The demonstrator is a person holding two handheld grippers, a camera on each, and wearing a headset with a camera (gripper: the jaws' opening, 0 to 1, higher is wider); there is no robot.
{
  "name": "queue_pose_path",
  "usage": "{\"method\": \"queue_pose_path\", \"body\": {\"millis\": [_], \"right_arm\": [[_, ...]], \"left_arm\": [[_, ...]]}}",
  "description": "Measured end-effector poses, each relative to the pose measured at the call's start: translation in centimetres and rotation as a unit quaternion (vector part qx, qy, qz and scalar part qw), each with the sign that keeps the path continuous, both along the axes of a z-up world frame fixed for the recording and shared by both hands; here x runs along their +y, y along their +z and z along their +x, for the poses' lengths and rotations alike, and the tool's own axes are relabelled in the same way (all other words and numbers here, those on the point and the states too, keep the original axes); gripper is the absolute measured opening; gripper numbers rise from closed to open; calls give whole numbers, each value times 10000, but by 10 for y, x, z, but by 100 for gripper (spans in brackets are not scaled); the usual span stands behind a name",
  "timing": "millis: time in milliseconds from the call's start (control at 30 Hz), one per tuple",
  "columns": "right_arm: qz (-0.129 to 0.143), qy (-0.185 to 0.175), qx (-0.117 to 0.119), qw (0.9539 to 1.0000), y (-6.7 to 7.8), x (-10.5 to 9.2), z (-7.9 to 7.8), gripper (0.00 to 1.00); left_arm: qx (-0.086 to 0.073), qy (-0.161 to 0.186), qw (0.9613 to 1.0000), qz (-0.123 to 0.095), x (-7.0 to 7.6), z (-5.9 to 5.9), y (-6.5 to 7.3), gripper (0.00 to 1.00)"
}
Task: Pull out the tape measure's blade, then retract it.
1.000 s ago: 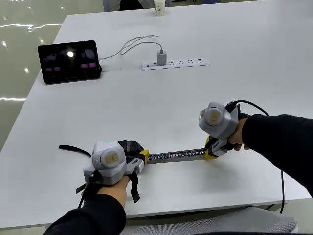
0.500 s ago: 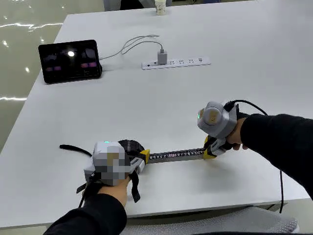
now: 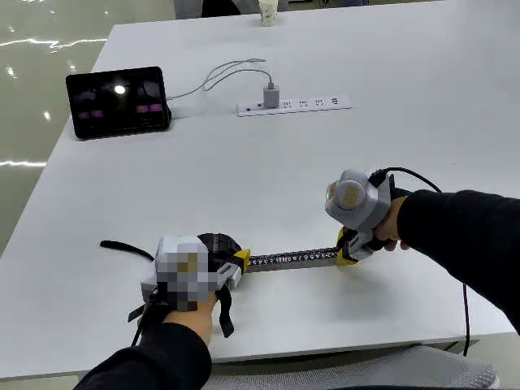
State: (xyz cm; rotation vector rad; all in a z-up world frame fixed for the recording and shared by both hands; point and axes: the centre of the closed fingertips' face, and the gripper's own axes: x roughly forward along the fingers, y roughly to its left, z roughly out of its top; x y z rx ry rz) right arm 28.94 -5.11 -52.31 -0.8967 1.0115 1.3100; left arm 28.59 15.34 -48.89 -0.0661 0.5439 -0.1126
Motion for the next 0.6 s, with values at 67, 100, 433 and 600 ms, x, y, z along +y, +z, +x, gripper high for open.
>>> {"method": "queue_pose_path", "body": {"millis": [67, 100, 433, 600], "right_arm": [[8, -18, 3, 10000, 0, 1, 0, 11], [11, -21, 4, 10000, 0, 1, 0, 11], [-29, 7, -11, 10000, -1, 6, 0, 11], [-17, -19, -10, 10000, -1, 8, 0, 11]], "left_arm": [[5, 2, 10000, -1, 0, 0, 0, 61], [5, 1, 10000, -1, 0, 0, 0, 61], [24, -10, 10000, 5, -1, -2, -1, 61], [24, -13, 10000, 0, -1, -2, -1, 61]]}}
